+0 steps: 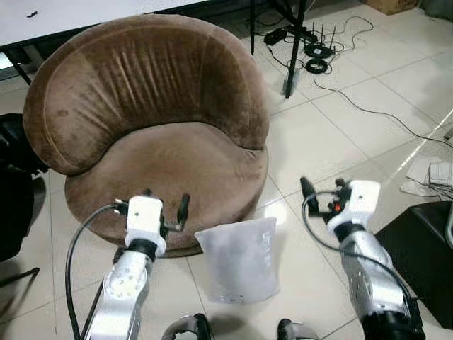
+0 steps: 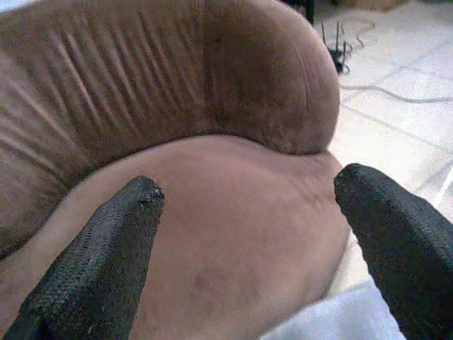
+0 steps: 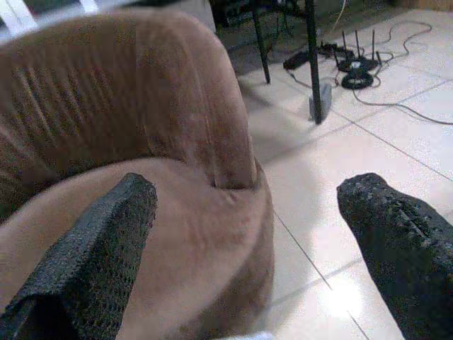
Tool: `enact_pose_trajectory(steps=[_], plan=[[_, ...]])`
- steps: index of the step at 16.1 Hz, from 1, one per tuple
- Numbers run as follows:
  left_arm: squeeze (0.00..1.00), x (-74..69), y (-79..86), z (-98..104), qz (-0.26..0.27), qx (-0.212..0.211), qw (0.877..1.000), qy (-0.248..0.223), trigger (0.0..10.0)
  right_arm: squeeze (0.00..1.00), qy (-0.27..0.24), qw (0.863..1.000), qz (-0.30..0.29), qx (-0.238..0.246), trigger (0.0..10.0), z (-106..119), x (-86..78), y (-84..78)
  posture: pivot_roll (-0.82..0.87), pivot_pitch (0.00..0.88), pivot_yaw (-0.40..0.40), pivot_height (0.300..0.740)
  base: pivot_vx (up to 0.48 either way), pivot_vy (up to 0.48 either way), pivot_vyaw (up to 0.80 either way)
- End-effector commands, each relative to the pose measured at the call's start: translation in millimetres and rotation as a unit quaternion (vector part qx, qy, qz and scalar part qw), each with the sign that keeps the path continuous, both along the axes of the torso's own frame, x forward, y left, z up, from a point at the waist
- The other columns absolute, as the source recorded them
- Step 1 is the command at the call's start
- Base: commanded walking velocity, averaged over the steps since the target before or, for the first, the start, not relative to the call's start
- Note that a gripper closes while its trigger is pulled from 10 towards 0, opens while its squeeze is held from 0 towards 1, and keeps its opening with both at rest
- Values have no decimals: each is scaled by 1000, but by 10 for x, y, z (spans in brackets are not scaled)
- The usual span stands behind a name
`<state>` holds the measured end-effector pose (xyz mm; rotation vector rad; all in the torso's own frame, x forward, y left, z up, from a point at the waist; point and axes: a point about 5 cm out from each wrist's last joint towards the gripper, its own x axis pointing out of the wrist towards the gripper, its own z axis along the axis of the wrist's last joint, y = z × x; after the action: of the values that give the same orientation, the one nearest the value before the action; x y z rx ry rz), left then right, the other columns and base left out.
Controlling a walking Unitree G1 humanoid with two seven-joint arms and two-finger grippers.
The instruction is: Move the pillow to the sofa from floor
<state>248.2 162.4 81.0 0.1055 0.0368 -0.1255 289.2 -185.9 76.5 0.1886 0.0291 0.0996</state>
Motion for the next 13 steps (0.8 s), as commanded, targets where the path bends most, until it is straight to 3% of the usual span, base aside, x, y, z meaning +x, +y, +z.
enact_pose_trajectory(steps=[1,3,5,9,13], plan=[[0,11,-9,74,5,-2,1000,-13,10000,0,-9,1000,-11,23,10000,74,23,-27,-34,153,67,740,0,0,0],[0,56,-70,175,7,-27,999,-25,10000,0,-30,998,-15,49,10000,235,100,-33,-38,160,59,740,0,0,0],[0,79,-95,72,16,-27,999,-3,10000,0,-29,999,-3,23,10000,263,157,-21,-46,175,59,740,0,0,0],[0,22,-7,-46,49,-31,998,30,10000,0,23,1000,-2,-16,10000,65,91,-29,-42,177,54,740,0,0,0],[0,-12,17,-137,71,-28,996,45,10000,0,55,998,-16,-22,10000,-119,-1,0,-20,176,49,740,0,0,0]])
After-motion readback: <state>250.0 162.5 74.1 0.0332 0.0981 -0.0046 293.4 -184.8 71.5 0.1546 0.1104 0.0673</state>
